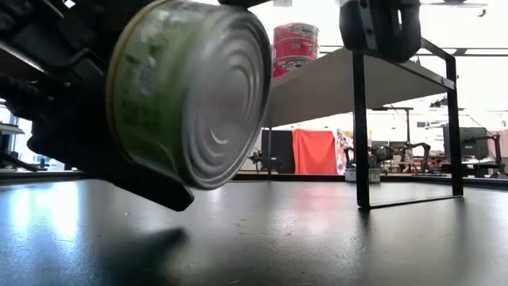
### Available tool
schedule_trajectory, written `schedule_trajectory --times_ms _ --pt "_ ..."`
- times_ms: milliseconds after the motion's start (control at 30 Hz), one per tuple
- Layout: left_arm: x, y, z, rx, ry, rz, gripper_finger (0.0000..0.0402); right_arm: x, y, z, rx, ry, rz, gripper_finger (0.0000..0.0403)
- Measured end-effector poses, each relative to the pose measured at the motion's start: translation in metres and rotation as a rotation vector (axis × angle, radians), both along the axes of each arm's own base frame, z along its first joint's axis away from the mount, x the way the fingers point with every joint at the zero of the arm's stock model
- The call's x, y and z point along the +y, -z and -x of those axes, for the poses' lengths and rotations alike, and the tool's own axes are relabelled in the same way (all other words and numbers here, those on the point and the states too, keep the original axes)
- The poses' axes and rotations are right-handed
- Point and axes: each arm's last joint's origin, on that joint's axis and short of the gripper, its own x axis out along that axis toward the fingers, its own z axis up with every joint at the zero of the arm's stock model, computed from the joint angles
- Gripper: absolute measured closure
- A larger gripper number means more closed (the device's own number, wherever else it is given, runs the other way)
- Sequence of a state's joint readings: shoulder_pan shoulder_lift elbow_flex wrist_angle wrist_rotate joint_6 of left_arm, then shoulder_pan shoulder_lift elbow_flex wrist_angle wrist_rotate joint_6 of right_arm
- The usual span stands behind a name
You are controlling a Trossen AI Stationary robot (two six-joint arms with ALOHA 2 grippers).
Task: Stack canned seafood by type on shelf
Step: Put the green tuna can on the shelf
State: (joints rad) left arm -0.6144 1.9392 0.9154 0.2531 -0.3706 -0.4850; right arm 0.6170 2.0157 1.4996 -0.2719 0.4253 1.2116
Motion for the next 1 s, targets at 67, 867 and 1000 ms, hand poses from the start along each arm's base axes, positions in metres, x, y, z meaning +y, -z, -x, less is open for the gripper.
schedule_trajectory --times_ms 67,867,1000 --pt "0.001 -0.001 -0.001 -0.009 -0.006 0.005 0.0401 -0.001 -0.002 -0.002 -0.010 -0.003 0.007 0.0403" --pt "0.002 -0.017 0.012 0.072 -0.024 0.030 0.0401 0.012 -0.013 0.024 0.079 -0.195 0.037 0.0403" --pt "-0.023 -0.018 0.024 0.025 0.040 0.061 0.0401 0.027 0.005 0.041 0.128 -0.187 0.006 0.0403"
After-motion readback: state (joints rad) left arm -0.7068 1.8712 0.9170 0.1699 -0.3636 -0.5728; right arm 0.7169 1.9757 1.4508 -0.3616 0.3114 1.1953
